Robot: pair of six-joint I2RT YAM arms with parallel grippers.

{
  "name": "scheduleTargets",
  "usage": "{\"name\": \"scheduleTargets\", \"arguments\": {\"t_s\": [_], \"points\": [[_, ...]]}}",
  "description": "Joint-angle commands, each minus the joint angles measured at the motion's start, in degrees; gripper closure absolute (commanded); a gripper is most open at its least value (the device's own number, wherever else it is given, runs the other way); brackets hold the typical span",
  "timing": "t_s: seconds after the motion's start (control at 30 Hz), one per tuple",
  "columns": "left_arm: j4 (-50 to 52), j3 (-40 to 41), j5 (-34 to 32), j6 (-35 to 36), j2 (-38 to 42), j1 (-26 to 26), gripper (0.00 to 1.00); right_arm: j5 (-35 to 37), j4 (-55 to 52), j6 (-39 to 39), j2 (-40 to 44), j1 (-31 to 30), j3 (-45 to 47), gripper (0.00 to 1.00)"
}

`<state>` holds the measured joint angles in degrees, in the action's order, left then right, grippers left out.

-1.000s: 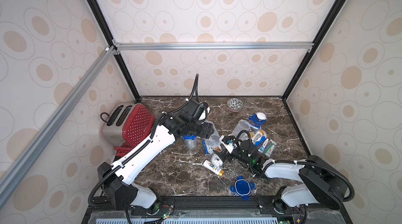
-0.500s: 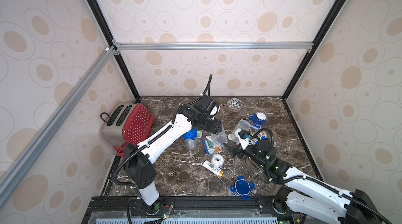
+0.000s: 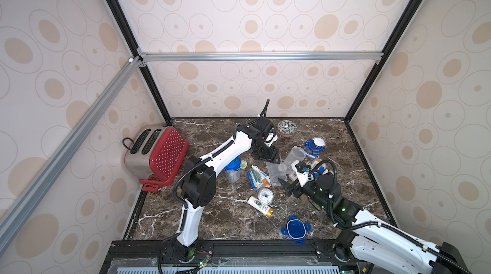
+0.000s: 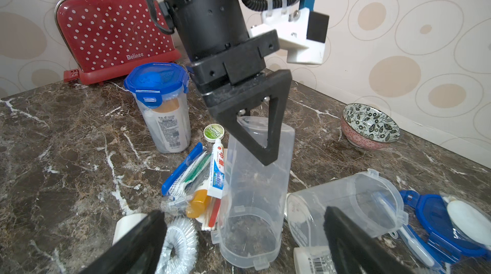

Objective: Take out toiletry kits
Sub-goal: Place the container at the center of the board.

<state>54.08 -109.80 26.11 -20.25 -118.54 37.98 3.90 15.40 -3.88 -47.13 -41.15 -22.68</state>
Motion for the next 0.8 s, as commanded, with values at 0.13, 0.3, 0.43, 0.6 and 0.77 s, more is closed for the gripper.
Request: {"name": "scheduleTargets", "arguments": {"t_s": [0.13,0.3,0.43,0.6,0.77], "points": [[7.83,-8.02,-0.59,2.66,-5.54,-0.84,0.25,0.39,-0.4,0.44,1.09,0.14,0.57,0.04],[10.97,-11.98,-4.27,2.95,-8.14,-1.33,0.01,-0.22,-0.72,0.48,1.34,0.17,0.53,0.04],[11.88,-14.22,-6.07,2.98,-8.76,-1.94,0.01,-0.38,-0.98,0.58,1.21,0.11,0.5,0.04],[10.51,-15.09,-7.33,3.45,-3.53,-2.03,0.01,-0.54,-0.12,0.9,1.39,0.11,0.88,0.04],[6.93,-10.97,-12.74,3.48,7.97,-2.03,0.01,-3.08,-0.55,1.5,0.15,0.12,0.21,0.04]]}}
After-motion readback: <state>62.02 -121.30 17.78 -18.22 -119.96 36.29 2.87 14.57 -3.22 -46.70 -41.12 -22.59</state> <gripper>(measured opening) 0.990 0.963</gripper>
